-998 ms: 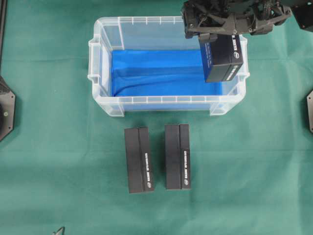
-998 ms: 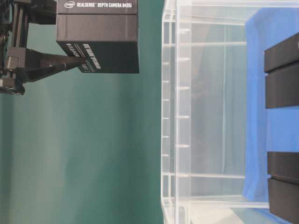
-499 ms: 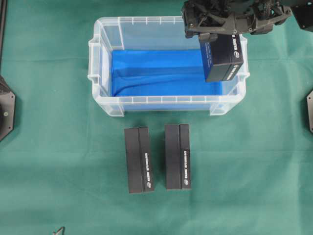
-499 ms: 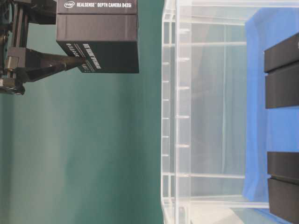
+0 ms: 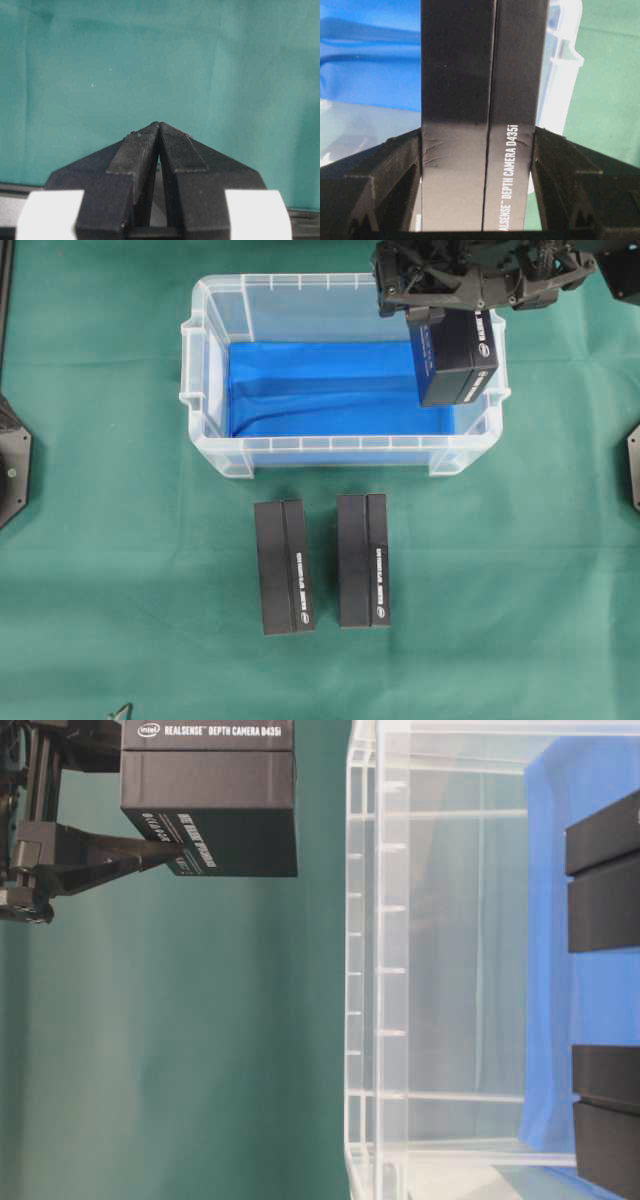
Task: Take the box out of the case with the right arm.
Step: 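Lift the right black box up out of the case, then carry the box over the case front wall to the table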
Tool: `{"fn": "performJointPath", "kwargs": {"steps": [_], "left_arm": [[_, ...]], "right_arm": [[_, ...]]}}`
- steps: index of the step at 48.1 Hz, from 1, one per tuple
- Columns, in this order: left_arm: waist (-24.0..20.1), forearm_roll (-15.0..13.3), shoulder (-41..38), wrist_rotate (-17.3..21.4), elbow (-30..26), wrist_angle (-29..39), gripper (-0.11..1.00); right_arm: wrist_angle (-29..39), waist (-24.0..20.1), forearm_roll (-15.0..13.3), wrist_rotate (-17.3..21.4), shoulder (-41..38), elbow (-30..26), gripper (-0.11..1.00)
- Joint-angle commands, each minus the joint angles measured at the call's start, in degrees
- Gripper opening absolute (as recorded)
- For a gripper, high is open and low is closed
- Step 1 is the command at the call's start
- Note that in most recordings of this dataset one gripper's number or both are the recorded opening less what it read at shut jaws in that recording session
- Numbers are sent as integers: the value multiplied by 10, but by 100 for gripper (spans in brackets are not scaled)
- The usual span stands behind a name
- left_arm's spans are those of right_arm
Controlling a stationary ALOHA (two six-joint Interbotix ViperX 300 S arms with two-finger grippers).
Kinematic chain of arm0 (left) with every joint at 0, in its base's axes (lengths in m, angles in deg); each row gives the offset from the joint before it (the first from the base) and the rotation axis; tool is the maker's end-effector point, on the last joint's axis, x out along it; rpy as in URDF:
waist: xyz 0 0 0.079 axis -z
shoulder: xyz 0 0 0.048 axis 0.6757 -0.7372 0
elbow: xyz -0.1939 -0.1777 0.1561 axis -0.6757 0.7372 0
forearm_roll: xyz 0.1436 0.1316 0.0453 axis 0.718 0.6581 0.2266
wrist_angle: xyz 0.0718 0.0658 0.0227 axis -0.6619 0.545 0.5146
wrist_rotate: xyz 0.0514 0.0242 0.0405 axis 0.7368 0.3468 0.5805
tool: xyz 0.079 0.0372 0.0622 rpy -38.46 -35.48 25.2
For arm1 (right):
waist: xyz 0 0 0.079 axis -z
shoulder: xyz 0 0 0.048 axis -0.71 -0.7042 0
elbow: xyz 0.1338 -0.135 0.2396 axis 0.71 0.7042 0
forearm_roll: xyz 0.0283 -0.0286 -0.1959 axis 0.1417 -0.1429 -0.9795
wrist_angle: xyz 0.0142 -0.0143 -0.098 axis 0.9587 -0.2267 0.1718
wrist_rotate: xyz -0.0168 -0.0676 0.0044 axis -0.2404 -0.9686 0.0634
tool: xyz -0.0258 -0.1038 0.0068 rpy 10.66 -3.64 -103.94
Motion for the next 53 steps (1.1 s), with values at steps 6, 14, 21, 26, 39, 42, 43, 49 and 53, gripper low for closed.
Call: {"fn": "performJointPath", "kwargs": {"steps": [6,14,21,26,39,42,43,49,53], "left_arm": [[-2,2,-2,1,-13,-3,0],[-2,2,-2,1,-13,-3,0],[-2,2,-2,1,-13,-4,0],[-2,2,-2,1,-13,-3,0],[-2,2,-2,1,-13,-4,0],[-2,2,-2,1,-13,-3,0],[-2,2,-2,1,-13,-3,0],[-2,2,-2,1,-13,-3,0],[-2,2,-2,1,-13,-3,0]], "right_arm": [[1,-2,-3,-1,20,-16,64],[1,-2,-3,-1,20,-16,64],[1,-2,-3,-1,20,-16,64],[1,-4,-3,-1,20,-16,64],[2,-27,-3,15,20,-16,64],[2,-40,-3,29,20,-16,64],[3,-44,-3,33,20,-15,64],[15,-77,-3,59,20,-16,64],[27,-103,-3,83,20,-16,64]]}}
